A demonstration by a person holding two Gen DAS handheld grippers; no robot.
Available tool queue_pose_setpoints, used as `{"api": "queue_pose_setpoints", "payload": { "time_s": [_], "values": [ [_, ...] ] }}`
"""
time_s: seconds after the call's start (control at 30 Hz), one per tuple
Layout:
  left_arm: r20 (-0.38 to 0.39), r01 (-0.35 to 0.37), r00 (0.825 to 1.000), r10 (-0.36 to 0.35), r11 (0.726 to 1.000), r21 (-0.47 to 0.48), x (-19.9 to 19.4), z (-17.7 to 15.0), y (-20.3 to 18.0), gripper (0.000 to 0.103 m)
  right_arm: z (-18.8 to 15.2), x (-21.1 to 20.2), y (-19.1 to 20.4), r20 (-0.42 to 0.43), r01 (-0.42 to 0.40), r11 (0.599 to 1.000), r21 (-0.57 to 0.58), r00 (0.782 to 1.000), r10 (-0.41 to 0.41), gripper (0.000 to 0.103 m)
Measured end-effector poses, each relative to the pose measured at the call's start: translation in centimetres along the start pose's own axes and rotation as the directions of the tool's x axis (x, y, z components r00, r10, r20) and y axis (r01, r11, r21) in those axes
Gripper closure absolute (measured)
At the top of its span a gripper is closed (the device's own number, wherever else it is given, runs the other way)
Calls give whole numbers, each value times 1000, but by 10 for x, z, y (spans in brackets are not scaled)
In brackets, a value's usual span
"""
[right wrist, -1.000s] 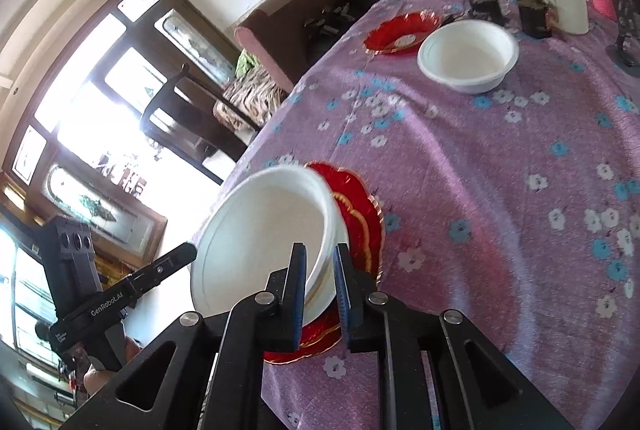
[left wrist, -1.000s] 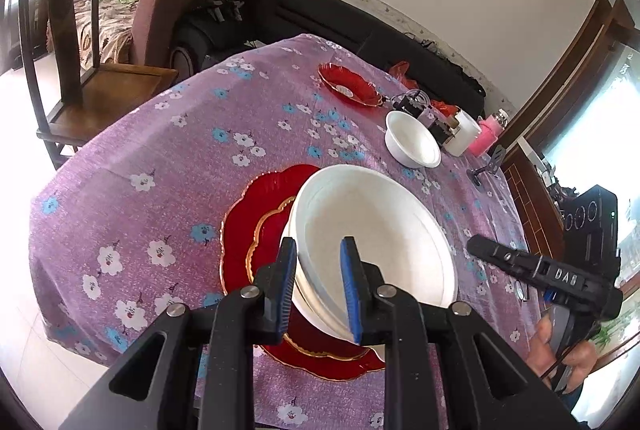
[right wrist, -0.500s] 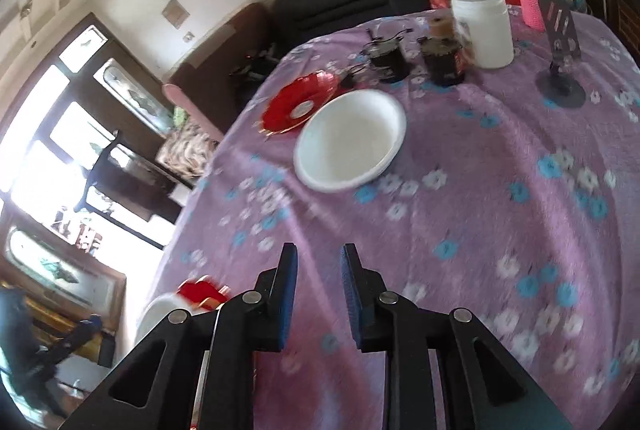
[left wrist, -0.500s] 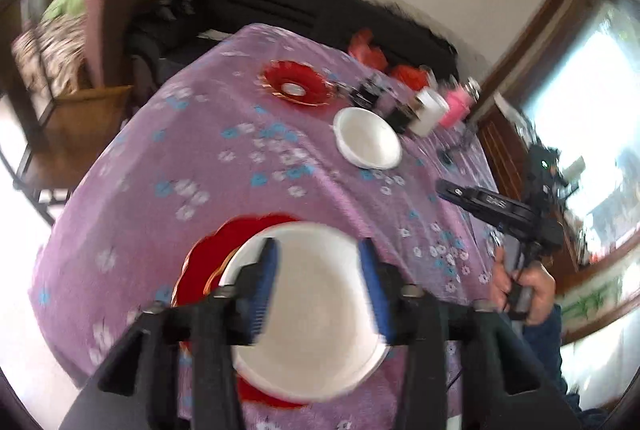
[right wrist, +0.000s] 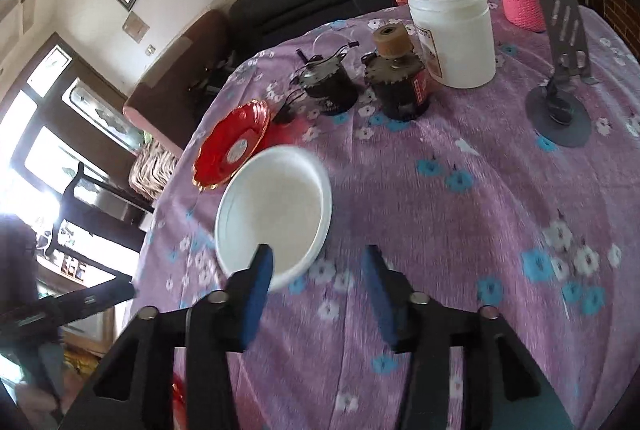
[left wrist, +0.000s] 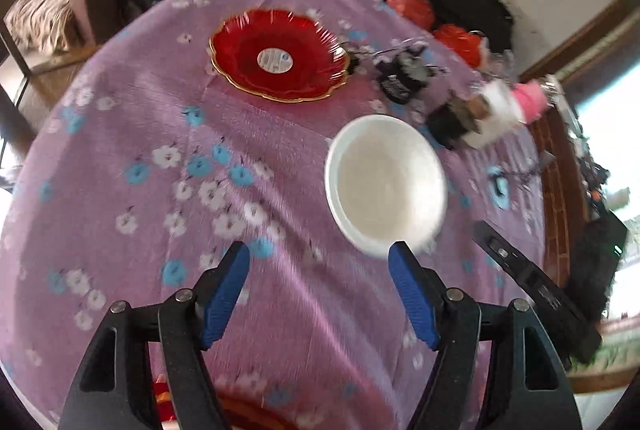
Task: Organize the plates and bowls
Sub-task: 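Open the left gripper and move both grippers to the remaining white bowl, then grasp the white bowl rim with both grippers and lift it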
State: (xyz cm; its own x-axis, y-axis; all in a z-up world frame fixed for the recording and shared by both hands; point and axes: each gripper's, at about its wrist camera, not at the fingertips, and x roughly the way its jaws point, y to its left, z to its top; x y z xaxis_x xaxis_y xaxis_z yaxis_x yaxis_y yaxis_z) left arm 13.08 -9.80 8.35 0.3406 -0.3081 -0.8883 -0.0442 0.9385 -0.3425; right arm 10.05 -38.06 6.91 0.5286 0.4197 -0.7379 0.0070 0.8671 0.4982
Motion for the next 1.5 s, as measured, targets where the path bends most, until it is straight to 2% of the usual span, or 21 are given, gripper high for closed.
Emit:
{"api": "queue_pose_setpoints", "payload": {
  "time_s": [0.1, 0.17, 0.23, 0.3, 0.33, 0.37, 0.4, 0.43, 0.53, 0.7, 0.93, 1.23, 1.33, 1.5],
  "values": [
    [-27, -25, 999, 25, 1000, -18, 28, 17, -3, 35, 12, 20, -2, -29, -12, 1000, -13, 1000, 11, 51],
    [-40, -28, 999, 27, 999, -33, 43, 23, -2, 40, 16, 31, -2, -43, -19, 1000, -20, 999, 18, 53],
    [-67, -35, 997, 32, 998, -42, 61, 29, -1, 53, 17, 44, 0, -71, -28, 999, -32, 997, 25, 64],
    [-102, -17, 995, 12, 999, -50, 76, 31, 0, 69, 15, 55, 0, -88, -10, 999, -35, 996, 7, 87],
    [-121, -3, 993, -3, 999, -48, 81, 31, -1, 77, 13, 59, 0, -97, -32, 999, -34, 995, 28, 89],
    [-129, 1, 992, -7, 999, -42, 82, 30, -3, 81, 12, 59, 0, -97, -39, 999, -34, 995, 36, 92],
    [-124, -2, 992, -1, 1000, -24, 81, 28, -8, 88, 11, 58, 1, -91, -38, 999, -35, 995, 34, 93],
    [-114, -16, 993, 16, 1000, 6, 78, 26, -14, 91, 9, 55, 1, -92, -49, 998, -35, 995, 45, 93],
    [-90, -22, 996, 26, 999, 49, 66, 19, -25, 90, 4, 40, 3, -66, -50, 998, -38, 997, 47, 93],
    [-21, -26, 999, 29, 992, 120, 27, -2, -39, 90, -7, 4, 8, -49, -109, 993, -37, 993, 107, 93],
    [68, -6, 998, -6, 984, 178, -45, -55, -35, 90, -41, -60, 42, -6, -195, 976, -93, 981, 195, 93],
    [173, 9, 984, -43, 981, 195, -123, -136, 14, 89, -108, -102, 94, -26, -313, 935, -167, 949, 313, 93],
    [216, 1, 976, -41, 984, 180, -137, -165, 37, 89, -134, -103, 110, -53, -342, 920, -191, 940, 338, 93],
    [245, 5, 969, -33, 993, 114, -140, -202, 76, 89, -169, -88, 129, -87, -377, 903, -207, 926, 367, 93]
  ]
}}
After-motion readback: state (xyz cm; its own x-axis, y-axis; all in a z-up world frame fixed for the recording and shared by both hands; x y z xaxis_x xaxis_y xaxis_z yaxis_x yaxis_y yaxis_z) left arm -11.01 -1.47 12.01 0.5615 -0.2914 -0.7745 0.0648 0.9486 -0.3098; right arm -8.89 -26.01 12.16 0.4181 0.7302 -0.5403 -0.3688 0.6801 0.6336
